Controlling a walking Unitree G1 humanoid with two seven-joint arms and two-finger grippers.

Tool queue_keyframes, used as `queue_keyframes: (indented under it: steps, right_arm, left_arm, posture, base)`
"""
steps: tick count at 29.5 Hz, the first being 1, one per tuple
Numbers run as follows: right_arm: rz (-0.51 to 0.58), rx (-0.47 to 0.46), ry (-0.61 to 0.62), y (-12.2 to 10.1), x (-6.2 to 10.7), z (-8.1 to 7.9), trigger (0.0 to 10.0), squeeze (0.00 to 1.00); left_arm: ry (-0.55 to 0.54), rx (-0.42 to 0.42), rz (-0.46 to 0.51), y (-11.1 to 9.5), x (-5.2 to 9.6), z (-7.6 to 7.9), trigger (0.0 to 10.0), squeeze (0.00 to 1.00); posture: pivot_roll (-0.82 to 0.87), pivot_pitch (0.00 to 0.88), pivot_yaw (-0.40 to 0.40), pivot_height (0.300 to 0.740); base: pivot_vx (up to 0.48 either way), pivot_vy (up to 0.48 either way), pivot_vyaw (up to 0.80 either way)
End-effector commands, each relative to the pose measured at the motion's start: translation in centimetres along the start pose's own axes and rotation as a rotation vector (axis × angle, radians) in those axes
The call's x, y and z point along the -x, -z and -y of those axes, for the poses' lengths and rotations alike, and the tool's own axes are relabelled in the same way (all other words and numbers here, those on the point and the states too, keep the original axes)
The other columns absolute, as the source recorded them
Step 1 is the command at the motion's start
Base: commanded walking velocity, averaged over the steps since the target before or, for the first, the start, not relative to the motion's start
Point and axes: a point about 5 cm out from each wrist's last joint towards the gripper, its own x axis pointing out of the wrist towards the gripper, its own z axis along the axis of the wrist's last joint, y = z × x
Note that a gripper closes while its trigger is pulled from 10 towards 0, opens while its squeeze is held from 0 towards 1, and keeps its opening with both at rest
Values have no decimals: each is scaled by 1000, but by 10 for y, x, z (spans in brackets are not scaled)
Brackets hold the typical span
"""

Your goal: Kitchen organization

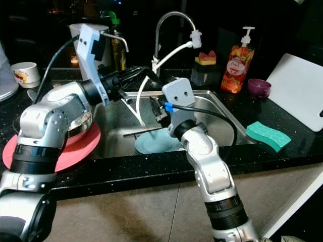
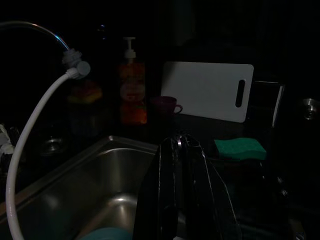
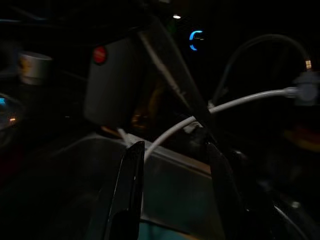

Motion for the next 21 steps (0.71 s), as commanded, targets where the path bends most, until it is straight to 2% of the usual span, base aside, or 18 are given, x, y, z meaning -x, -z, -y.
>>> queue_keyframes:
  steps: [1, 3, 5, 9, 12, 14, 21]
  right_arm:
    - [12, 28, 39, -2, -1, 7, 10000, 0]
    - [56, 20, 50, -9, 0, 9, 10000, 0]
    - [112, -5, -11, -19, 1, 2, 10000, 0]
    - [141, -16, -54, -23, 3, -3, 10000, 0]
    - [188, -45, -140, -31, 7, -16, 10000, 0]
    - [197, -53, -166, -32, 9, -20, 10000, 0]
    - [181, -47, -184, -27, 9, -22, 10000, 0]
  left_arm:
    - [28, -7, -13, 0, 0, 4, 10000, 0]
    - [9, -10, -25, 3, 1, 1, 10000, 0]
    - [-34, -14, -44, 7, 1, -4, 10000, 0]
    - [-55, -20, -51, 9, 1, -6, 10000, 0]
    - [-119, -26, -56, 11, 0, -13, 10000, 0]
    - [-152, -22, -59, 12, 0, -17, 10000, 0]
    - [-131, -20, -47, 8, 1, -15, 10000, 0]
  posture:
    - [27, 74, -52, 740]
    - [27, 74, -52, 740]
    - [23, 73, -51, 740]
    - [23, 73, -51, 740]
    - [22, 71, -51, 740]
    - [22, 71, -51, 740]
    - [24, 69, -52, 740]
  base:
    - [0, 0, 0]
    - [0, 0, 0]
    - [0, 0, 0]
    - [0, 0, 0]
    - [0, 0, 0]
    - [0, 0, 0]
    - [0, 0, 0]
